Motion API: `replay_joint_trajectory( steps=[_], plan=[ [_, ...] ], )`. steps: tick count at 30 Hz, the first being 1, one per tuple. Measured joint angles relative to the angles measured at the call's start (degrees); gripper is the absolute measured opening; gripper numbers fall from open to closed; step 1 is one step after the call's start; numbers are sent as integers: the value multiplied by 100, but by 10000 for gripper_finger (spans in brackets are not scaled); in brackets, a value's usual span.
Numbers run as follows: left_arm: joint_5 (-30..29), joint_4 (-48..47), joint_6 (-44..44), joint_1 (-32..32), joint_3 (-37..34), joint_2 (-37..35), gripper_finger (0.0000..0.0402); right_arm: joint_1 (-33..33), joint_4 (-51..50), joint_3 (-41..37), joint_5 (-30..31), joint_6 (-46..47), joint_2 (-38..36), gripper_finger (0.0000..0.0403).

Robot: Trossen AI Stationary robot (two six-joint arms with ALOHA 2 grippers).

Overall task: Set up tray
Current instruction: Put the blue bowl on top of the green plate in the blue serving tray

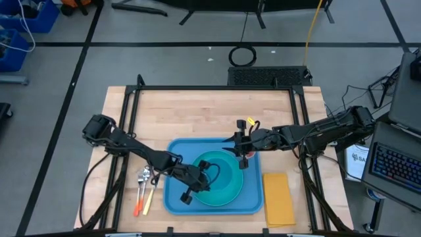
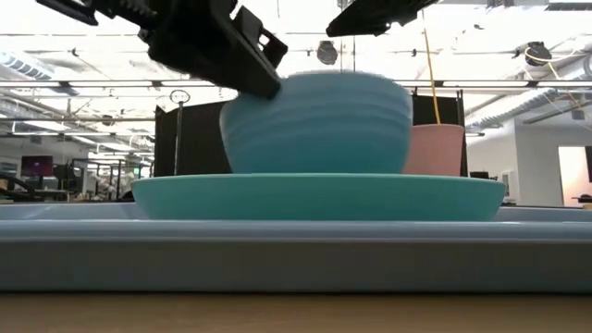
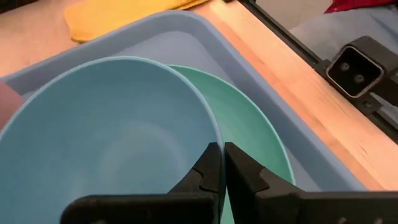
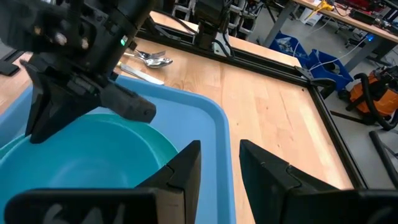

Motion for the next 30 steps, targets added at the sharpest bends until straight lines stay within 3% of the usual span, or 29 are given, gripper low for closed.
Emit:
replay_joint_trajectory(
  steps=[6,11,18,27,30],
  plan=[
    [107,21,-118,-1,-2,129,18,0,-2,0,-2,2,0,100],
    [102,0,-116,1,0,114,6,0,-32,-2,-2,42,2,100],
    [96,85,-165,-24,-2,118,33,0,-22,-2,-2,44,2,100],
    [-16,84,-166,-23,-2,118,8,0,-26,-2,-2,42,2,100],
    [4,87,-317,-23,-2,118,29,0,-26,-2,-2,42,2,100]
  ],
)
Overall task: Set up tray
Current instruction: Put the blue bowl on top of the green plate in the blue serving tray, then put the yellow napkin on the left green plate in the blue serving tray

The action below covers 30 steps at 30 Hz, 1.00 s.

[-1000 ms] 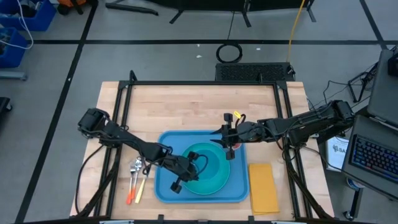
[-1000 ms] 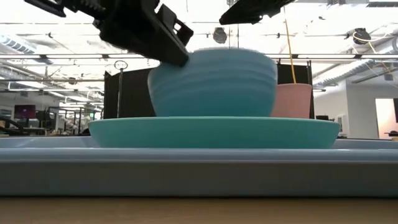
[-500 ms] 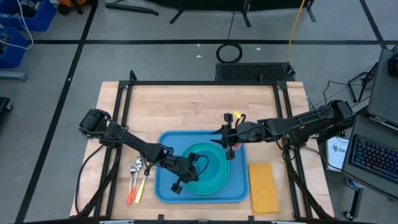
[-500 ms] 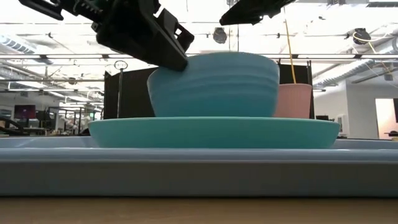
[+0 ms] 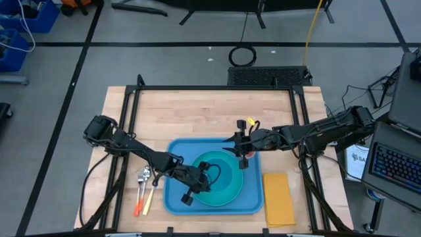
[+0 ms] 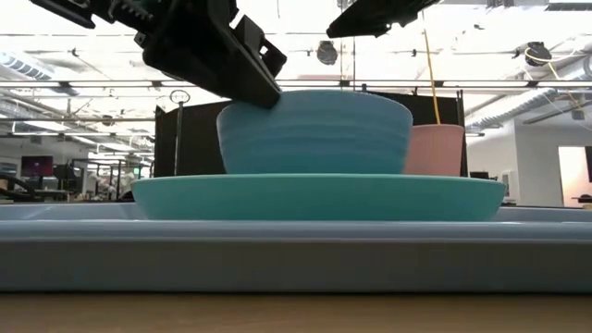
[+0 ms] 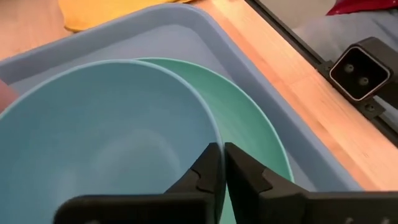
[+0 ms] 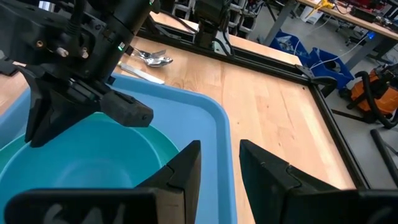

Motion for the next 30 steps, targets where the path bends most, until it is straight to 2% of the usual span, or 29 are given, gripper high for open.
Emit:
replay_joint_trajectory(
  steps=[5,9,17,22,26,30],
  plan=[
    [104,-3,-122,-7,0,0,77,0,-17,-1,-1,2,-1,100],
    [103,-15,-137,-15,0,0,98,0,-18,1,0,2,-2,100],
    [99,-103,-154,-40,-4,-109,118,0,-33,-1,-15,2,-2,100],
    [63,-407,19,-73,-4,-642,120,0,-36,-1,-17,2,-2,100],
    [-358,-1066,11,-138,-2,-1219,120,55,-22,-1,-9,2,0,100],
    [-1253,-1663,-149,-270,-2,-1665,120,193,-89,-2,-3,3,-71,100]
  ],
)
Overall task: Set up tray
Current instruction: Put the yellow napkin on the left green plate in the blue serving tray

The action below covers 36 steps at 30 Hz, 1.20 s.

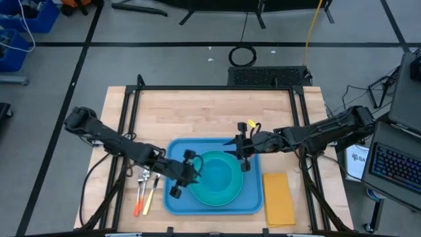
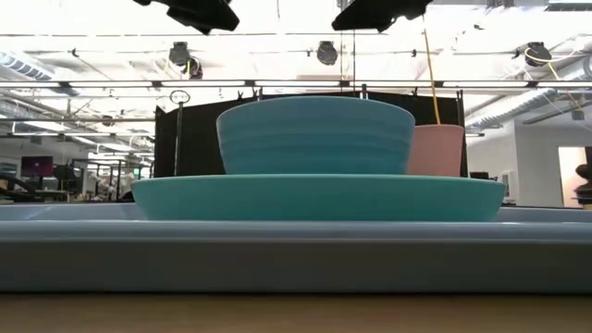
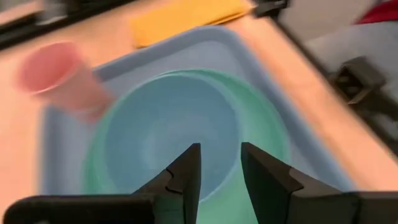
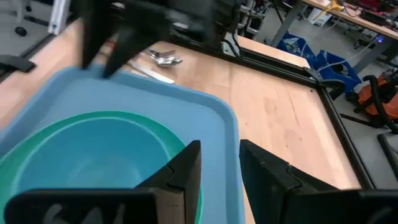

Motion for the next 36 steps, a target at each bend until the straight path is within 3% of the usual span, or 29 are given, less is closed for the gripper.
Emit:
replay_joint_trajectory(
  steps=[3,8,16,26,36],
  plan=[
    [-753,-274,-173,-78,0,-181,120,156,-117,-1,69,147,-142,100],
    [-1568,-364,-297,-165,0,-233,120,609,-777,1,925,711,-397,100],
    [-1980,-440,-293,-178,0,-233,120,1366,-1979,1,1162,1909,-594,100],
    [-1977,-341,-307,-178,0,-230,120,2047,-2589,1,-551,4072,-453,100],
    [-1968,-297,-255,-6,-2,-228,120,2797,-2848,1,-649,5996,210,100]
  ],
)
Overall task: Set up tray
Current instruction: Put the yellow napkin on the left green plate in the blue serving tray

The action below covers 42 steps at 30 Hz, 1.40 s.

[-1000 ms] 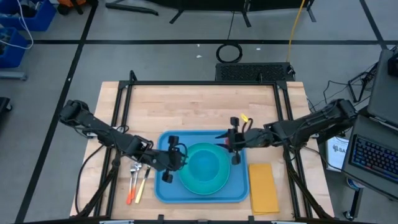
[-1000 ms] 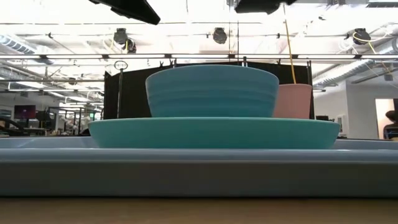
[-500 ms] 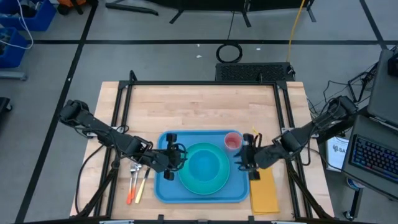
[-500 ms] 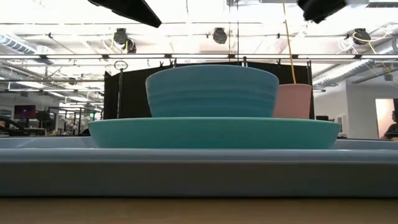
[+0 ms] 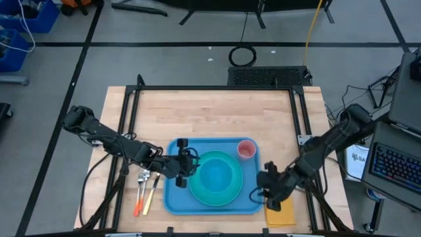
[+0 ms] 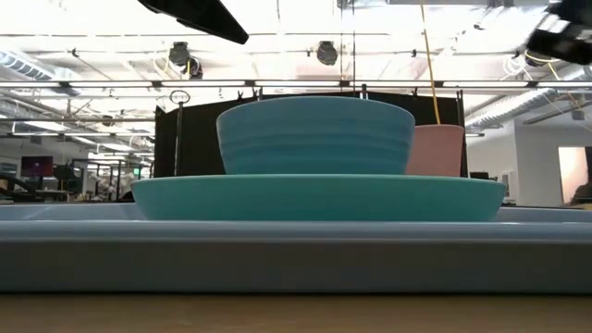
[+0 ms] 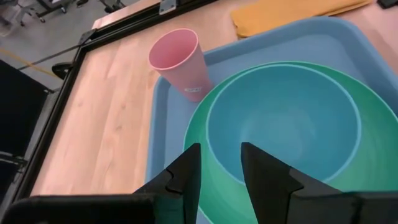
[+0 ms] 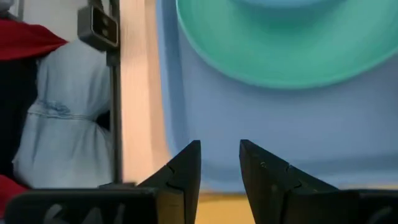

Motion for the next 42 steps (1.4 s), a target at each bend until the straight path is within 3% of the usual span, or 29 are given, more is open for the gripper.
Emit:
replay_joint_trajectory(
  steps=[8,15,30,36,42],
  plan=[
    [16,43,-155,67,-1,4,120,641,170,0,-514,1564,607,100],
    [23,191,-225,63,-1,4,120,944,836,0,-1174,2372,1141,100],
    [25,300,-175,63,-5,4,120,1103,679,2,-2089,2906,1721,100],
    [24,302,-26,63,-5,4,120,1271,828,107,-2041,3240,1816,100],
    [36,304,5,126,-5,4,120,1439,440,711,-1863,3080,2212,100]
  ],
)
